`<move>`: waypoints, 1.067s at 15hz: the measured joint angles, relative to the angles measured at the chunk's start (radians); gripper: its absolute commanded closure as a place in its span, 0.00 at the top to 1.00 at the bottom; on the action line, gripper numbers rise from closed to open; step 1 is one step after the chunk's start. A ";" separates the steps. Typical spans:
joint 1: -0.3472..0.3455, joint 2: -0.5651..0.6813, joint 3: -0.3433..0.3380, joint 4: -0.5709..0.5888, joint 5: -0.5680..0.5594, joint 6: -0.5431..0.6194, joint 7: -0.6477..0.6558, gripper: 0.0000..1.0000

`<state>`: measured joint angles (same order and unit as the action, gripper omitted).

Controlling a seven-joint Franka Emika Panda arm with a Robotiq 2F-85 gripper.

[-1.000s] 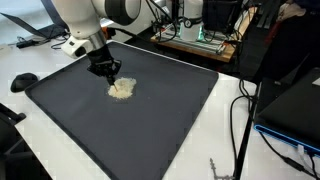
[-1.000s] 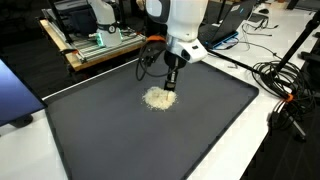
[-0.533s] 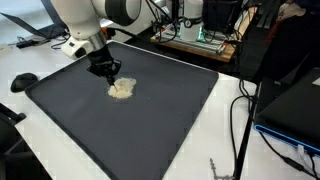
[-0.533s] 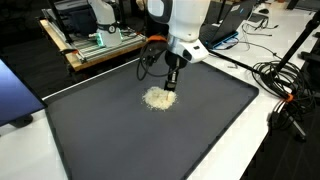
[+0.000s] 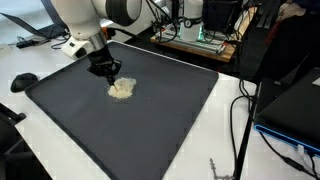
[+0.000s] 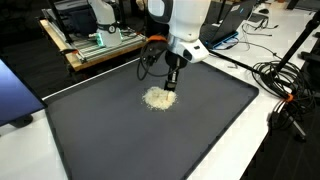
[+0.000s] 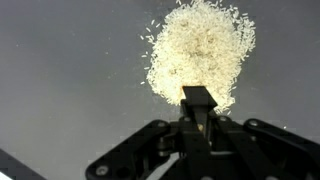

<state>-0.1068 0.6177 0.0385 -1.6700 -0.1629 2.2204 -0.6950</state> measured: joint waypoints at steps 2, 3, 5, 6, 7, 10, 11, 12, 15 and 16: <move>0.000 0.000 0.000 0.000 0.000 0.000 0.000 0.03; 0.000 0.000 0.000 0.000 0.000 0.000 0.000 0.03; 0.000 0.000 0.000 0.000 0.000 0.000 0.000 0.03; 0.001 0.000 0.000 0.000 -0.002 0.000 0.000 0.03; 0.001 0.000 0.000 0.001 -0.006 -0.004 0.000 0.03; 0.001 -0.001 0.000 0.000 -0.021 -0.022 0.000 0.03; 0.002 -0.001 0.000 0.000 -0.025 -0.024 0.000 0.03; 0.002 -0.001 0.000 0.000 -0.028 -0.024 0.000 0.03; 0.006 -0.011 0.000 0.000 -0.029 -0.024 0.000 0.03; 0.008 -0.017 0.000 -0.001 -0.030 -0.024 0.000 0.03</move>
<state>-0.0991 0.6009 0.0387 -1.6707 -0.1925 2.1961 -0.6949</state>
